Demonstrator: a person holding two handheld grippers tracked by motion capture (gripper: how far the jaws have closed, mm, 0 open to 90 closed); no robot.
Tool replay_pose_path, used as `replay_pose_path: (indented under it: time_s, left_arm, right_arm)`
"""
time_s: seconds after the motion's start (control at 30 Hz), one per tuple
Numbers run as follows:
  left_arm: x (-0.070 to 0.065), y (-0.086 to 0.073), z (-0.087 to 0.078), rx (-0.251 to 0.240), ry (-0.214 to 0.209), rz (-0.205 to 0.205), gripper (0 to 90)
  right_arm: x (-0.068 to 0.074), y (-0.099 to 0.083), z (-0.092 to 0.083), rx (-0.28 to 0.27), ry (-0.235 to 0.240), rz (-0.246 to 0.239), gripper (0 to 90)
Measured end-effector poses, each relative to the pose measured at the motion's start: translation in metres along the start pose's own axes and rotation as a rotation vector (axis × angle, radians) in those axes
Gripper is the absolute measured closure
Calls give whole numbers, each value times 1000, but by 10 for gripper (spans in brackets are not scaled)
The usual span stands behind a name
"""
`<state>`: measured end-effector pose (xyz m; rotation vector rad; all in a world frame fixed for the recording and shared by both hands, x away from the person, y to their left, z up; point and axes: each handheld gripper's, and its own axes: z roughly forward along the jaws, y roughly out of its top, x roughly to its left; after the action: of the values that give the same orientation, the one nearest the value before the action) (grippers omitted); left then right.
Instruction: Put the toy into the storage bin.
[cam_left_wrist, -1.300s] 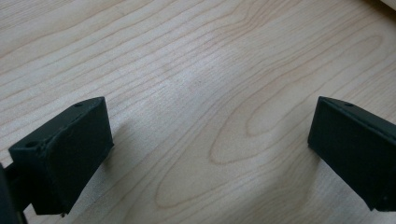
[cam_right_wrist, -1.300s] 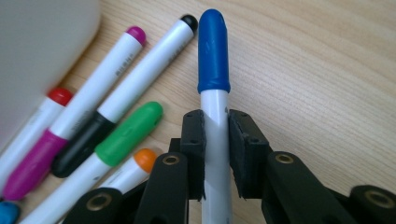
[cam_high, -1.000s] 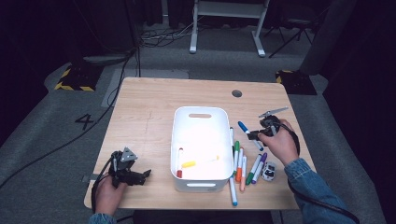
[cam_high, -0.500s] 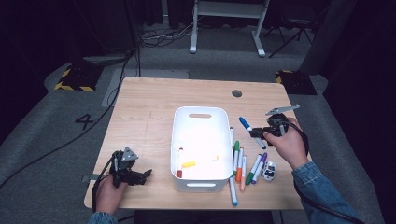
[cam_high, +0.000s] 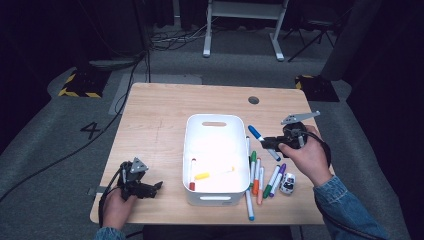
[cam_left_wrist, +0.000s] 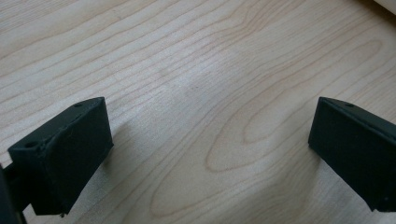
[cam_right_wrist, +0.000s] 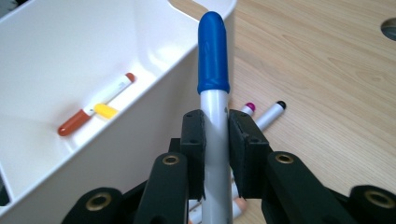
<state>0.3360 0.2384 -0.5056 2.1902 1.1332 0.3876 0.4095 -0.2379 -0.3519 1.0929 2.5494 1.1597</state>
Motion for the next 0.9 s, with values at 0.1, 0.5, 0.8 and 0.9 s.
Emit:
replay_pose_path:
  time_s: [0.1, 0.5, 0.8, 0.9]
  left_arm:
    - [0, 0, 0, -1, 1, -1, 0]
    - [0, 0, 0, 0, 0, 0, 0]
    - [0, 0, 0, -1, 0, 1, 0]
    - [0, 0, 0, 0, 0, 0, 0]
  right_arm:
    - [10, 3, -2, -1, 19, -24, 769]
    - [54, 14, -5, 1, 107, -122, 769]
    - [78, 20, -2, -1, 162, -175, 768]
    - [83, 22, -1, -7, 180, -189, 769]
